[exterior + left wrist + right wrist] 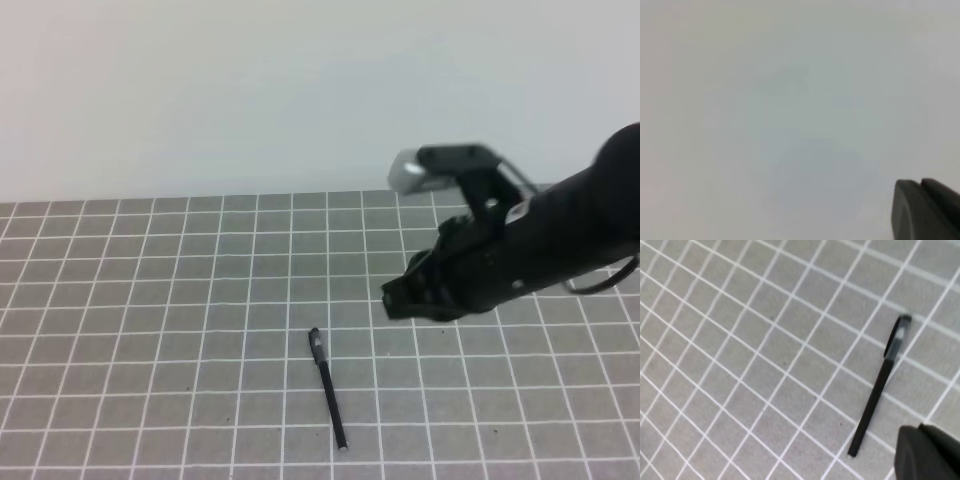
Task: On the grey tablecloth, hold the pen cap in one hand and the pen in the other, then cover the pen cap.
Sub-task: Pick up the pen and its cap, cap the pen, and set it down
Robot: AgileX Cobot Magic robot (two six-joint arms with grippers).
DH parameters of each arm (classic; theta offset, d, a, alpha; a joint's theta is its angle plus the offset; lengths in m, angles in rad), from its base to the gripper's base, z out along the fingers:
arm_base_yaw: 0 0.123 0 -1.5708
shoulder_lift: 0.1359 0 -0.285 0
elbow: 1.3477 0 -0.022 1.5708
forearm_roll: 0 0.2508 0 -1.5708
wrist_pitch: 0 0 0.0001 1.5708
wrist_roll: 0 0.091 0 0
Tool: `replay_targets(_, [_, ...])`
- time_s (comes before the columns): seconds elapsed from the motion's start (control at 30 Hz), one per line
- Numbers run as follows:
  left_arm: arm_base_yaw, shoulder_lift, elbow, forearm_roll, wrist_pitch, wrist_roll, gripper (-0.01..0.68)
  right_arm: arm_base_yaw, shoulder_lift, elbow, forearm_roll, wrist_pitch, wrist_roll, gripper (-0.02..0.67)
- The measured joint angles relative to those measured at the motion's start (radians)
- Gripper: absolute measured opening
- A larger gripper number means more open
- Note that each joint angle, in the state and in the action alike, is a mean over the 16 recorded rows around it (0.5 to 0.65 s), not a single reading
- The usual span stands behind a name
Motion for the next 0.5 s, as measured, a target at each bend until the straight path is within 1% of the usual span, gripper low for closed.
replay_targets(0.3, [0.213, -0.211, 0.0, -0.027, 0.246, -0.003, -0.001, 0.0, -0.206, 0.055, -0.058, -0.042, -0.049, 0.006])
replay_targets(0.4, [0.264, -0.254, 0.002, -0.023, 0.308, -0.027, -0.001, 0.0, -0.288, 0.108, -0.072, -0.075, -0.065, 0.006])
replay_targets(0.5, [0.299, -0.289, 0.016, -0.015, 0.344, -0.053, -0.001, 0.0, -0.38, 0.181, -0.082, -0.114, -0.076, 0.006])
